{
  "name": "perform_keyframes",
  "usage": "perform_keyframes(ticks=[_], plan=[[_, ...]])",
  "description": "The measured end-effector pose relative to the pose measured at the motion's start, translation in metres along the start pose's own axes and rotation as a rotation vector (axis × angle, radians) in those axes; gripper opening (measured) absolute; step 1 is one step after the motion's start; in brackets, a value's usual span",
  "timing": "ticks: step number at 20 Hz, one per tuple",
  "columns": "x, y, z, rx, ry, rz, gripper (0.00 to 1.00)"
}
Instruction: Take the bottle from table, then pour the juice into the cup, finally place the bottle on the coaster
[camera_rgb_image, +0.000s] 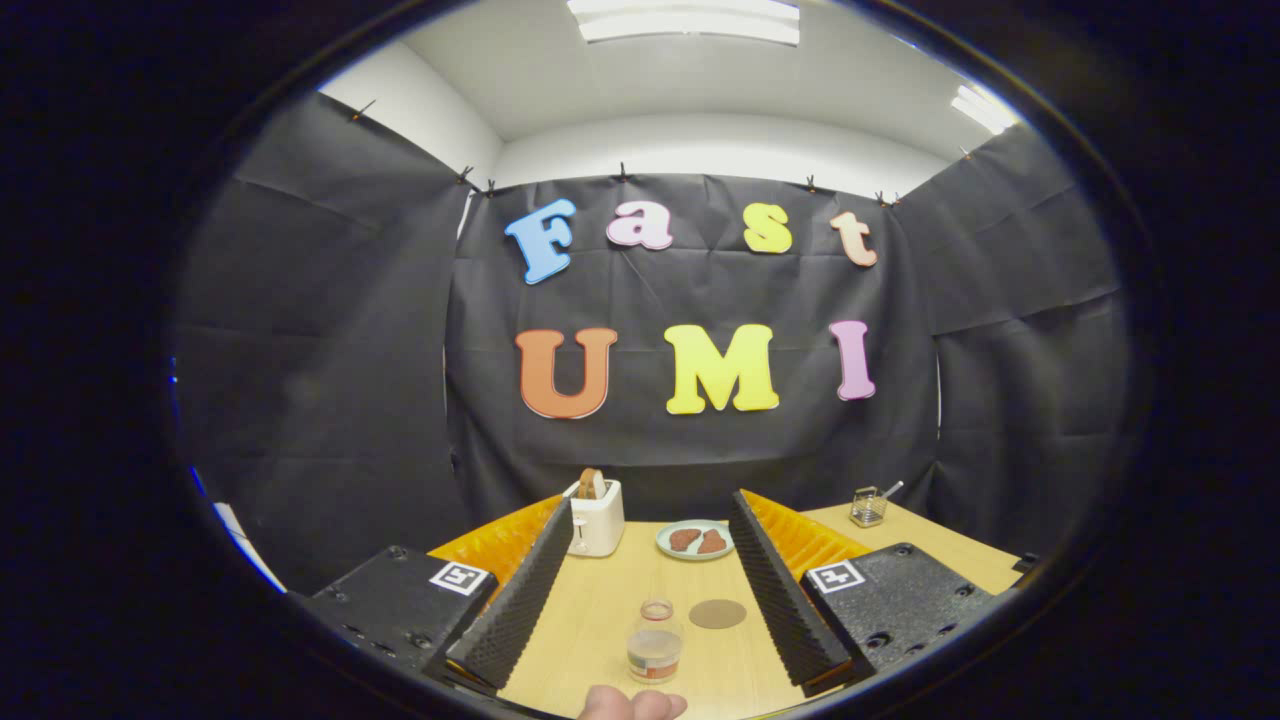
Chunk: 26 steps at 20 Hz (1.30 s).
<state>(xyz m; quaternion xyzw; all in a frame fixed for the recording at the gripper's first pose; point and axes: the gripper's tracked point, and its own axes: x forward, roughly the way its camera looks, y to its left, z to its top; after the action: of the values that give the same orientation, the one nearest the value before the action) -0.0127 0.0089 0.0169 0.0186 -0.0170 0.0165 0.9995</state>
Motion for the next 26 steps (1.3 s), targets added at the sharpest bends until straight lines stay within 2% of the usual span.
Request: perform_keyframes(ticks=[17, 22, 26], plan=[[-0.015, 0.018, -0.017, -0.035, 0.031, -0.001, 1.00], [-0.020, 0.011, -0.050, -0.028, 0.066, -0.021, 1.00], [-0.027, 0.006, -0.095, -0.051, 0.100, -0.015, 1.00]])
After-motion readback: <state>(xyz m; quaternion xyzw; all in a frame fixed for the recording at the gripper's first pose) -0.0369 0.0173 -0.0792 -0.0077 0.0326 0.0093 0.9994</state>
